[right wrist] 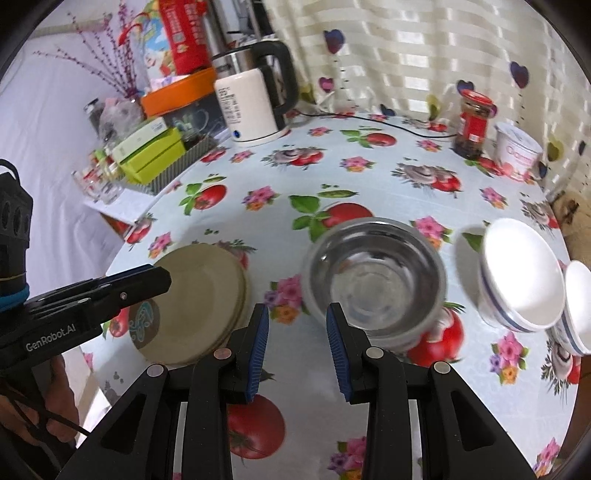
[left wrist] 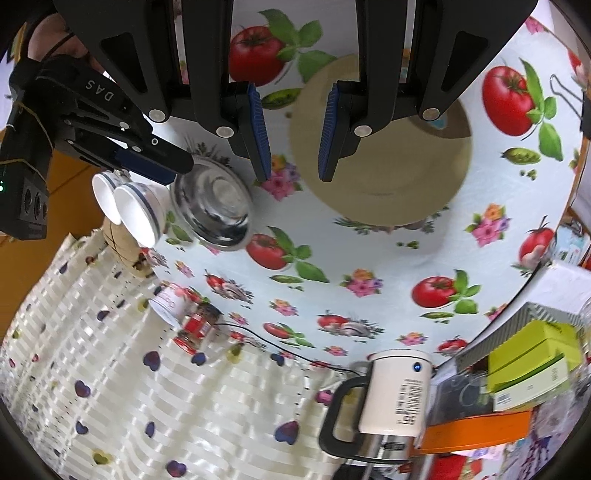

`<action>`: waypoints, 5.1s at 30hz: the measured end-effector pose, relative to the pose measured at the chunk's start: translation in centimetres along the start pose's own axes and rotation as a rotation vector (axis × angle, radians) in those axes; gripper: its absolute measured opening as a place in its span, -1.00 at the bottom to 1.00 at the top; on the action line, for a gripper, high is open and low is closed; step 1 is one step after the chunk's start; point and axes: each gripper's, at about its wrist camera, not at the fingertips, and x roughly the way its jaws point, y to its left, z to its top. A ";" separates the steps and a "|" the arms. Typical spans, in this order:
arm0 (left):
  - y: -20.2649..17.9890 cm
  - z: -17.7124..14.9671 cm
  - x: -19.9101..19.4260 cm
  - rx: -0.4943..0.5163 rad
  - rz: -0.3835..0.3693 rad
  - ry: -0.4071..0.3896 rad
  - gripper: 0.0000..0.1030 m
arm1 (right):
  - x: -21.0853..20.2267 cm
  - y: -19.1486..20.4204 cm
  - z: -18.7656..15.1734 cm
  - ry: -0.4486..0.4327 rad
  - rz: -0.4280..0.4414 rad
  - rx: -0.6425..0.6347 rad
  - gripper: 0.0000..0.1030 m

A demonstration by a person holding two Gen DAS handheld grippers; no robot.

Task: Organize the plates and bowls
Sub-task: 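Move both grippers to the steel bowl and grasp its rim, then lift the steel bowl with both grippers and carry it toward the white bowls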

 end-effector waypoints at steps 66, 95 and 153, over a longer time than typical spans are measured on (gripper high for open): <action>-6.8 1.2 8.4 0.121 -0.057 0.146 -0.46 | 0.9 -9.3 -3.7 0.062 -0.062 0.253 -0.61; -8.5 -1.2 8.4 0.165 -0.065 0.197 -0.46 | -1.3 -10.5 -6.8 0.080 -0.059 0.298 -0.61; -13.2 -0.7 4.9 0.241 -0.141 0.137 -0.46 | -8.9 -12.2 -7.0 -0.072 -0.189 0.294 -0.03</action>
